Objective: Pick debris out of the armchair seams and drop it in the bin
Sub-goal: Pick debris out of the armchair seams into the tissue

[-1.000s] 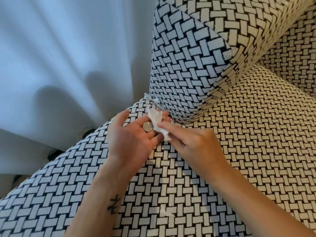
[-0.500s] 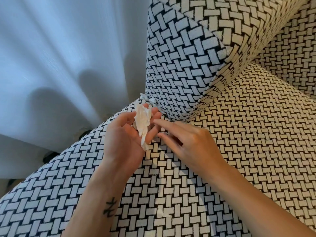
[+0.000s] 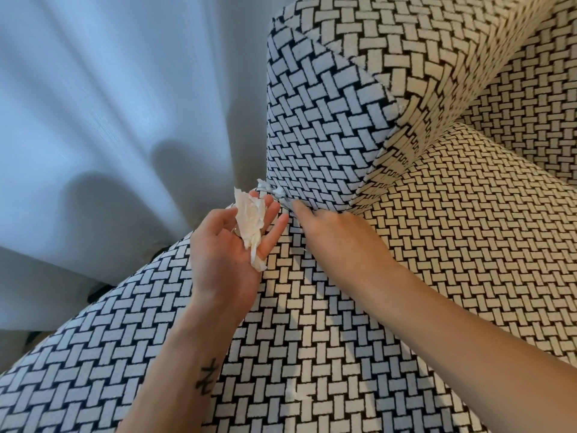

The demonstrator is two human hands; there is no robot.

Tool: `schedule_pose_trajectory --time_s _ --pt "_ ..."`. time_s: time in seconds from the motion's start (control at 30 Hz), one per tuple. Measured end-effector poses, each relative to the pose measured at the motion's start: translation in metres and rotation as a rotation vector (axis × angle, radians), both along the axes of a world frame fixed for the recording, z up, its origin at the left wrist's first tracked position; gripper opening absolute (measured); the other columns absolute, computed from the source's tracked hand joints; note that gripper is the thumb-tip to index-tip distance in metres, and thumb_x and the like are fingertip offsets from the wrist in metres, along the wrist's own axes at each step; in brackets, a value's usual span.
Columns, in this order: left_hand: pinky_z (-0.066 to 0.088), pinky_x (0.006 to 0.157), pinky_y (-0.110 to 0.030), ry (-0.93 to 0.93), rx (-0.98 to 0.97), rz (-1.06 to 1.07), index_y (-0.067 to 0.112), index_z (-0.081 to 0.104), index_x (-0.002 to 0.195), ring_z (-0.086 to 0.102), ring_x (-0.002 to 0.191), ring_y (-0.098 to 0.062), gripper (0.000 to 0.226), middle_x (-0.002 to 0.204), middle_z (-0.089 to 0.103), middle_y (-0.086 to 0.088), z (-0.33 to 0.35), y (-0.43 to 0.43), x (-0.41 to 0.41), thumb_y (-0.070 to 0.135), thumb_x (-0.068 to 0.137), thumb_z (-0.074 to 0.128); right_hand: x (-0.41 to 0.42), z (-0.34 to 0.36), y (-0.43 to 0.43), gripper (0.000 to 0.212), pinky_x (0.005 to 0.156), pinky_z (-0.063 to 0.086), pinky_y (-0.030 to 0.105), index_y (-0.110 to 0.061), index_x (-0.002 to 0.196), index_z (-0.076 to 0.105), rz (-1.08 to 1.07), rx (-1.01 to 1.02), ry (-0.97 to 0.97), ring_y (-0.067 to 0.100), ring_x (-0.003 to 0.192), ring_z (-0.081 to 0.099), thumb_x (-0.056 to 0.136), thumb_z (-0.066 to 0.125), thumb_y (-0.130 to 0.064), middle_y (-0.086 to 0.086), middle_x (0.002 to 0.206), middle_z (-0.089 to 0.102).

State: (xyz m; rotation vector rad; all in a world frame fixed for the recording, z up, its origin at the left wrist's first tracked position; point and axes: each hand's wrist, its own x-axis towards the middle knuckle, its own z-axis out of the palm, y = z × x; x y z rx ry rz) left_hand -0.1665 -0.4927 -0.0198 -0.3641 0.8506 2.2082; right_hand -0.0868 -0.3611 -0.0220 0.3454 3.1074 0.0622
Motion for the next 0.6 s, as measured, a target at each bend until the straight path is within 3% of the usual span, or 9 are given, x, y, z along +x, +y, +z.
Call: schedule_pose_trajectory --time_s 0.27,0.43,0.6 --pt "0.056 0.096 -0.047 -0.015 0.014 0.012 -0.007 0.054 0.13 0.067 0.115 -0.036 0.04 0.127 0.066 -0.025 -0.001 0.002 0.0 0.01 0.098 0.039 -0.026 0.006 -0.009 0.074 0.068 0.045 0.036 -0.016 0.161 0.008 -0.075 0.05 -0.144 0.028 0.1 0.068 0.099 0.041 0.004 0.008 0.112 0.066" --pt "0.054 0.098 -0.048 -0.032 0.022 0.009 -0.006 0.056 0.127 0.066 0.117 -0.037 0.037 0.129 0.065 -0.025 0.004 0.0 -0.002 0.01 0.098 0.039 -0.035 0.004 -0.009 0.069 0.069 0.047 0.037 -0.015 0.162 0.01 -0.056 0.079 -0.173 0.028 0.103 0.067 0.101 0.037 0.004 0.007 0.116 0.065" --pt "0.055 0.097 -0.048 -0.024 0.015 0.021 -0.006 0.055 0.128 0.067 0.116 -0.036 0.037 0.126 0.066 -0.024 0.003 -0.006 -0.01 0.011 0.098 0.041 -0.037 -0.001 -0.013 0.057 0.077 0.054 0.038 -0.012 0.157 0.026 -0.066 0.094 -0.131 0.028 0.102 0.068 0.103 0.037 0.001 0.007 0.113 0.067"
